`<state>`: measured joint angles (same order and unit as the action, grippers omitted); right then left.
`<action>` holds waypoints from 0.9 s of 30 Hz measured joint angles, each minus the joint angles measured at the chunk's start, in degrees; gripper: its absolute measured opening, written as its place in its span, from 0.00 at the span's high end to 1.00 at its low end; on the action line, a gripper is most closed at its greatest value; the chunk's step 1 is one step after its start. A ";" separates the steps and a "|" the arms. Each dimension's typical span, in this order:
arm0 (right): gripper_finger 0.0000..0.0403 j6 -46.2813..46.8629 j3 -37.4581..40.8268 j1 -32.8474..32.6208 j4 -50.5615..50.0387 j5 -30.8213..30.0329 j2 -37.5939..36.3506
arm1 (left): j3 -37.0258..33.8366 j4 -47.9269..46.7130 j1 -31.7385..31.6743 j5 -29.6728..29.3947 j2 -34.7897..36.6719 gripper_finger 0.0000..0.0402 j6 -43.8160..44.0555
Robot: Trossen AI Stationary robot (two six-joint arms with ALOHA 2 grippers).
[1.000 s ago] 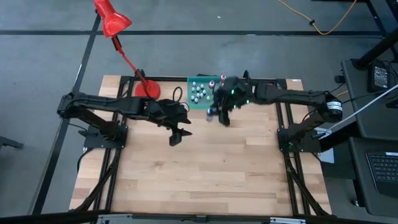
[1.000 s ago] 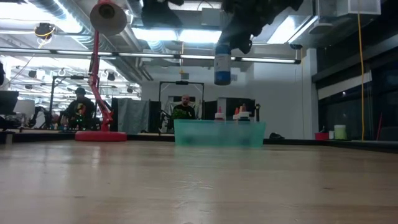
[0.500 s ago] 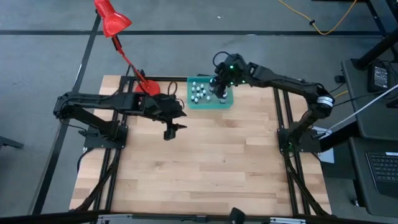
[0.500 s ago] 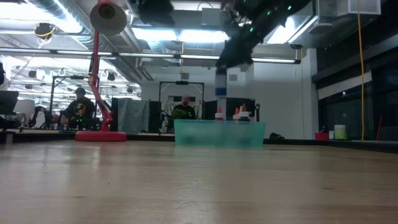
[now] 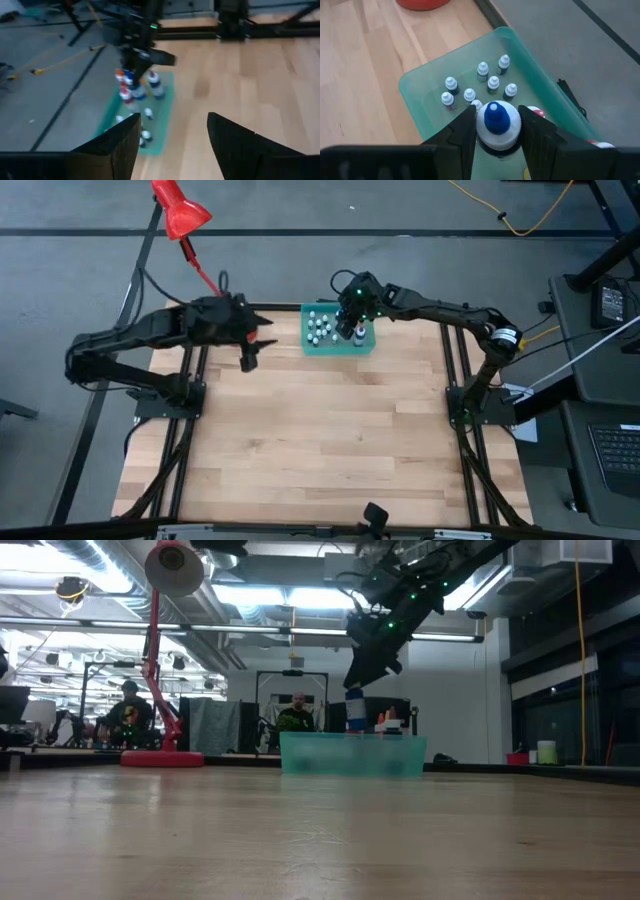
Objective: Pick & Place food coloring
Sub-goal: Put the large blue food coloring bottle into the green bin
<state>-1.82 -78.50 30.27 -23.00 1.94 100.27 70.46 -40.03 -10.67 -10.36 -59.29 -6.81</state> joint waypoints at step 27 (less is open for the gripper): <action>0.68 0.05 7.06 2.64 5.88 6.28 2.05 | 0.00 1.12 -4.55 -0.90 1.80 0.47 0.00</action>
<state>-1.78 -71.44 32.91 -17.13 8.22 102.32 70.46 -38.91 -15.22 -11.27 -57.49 -6.81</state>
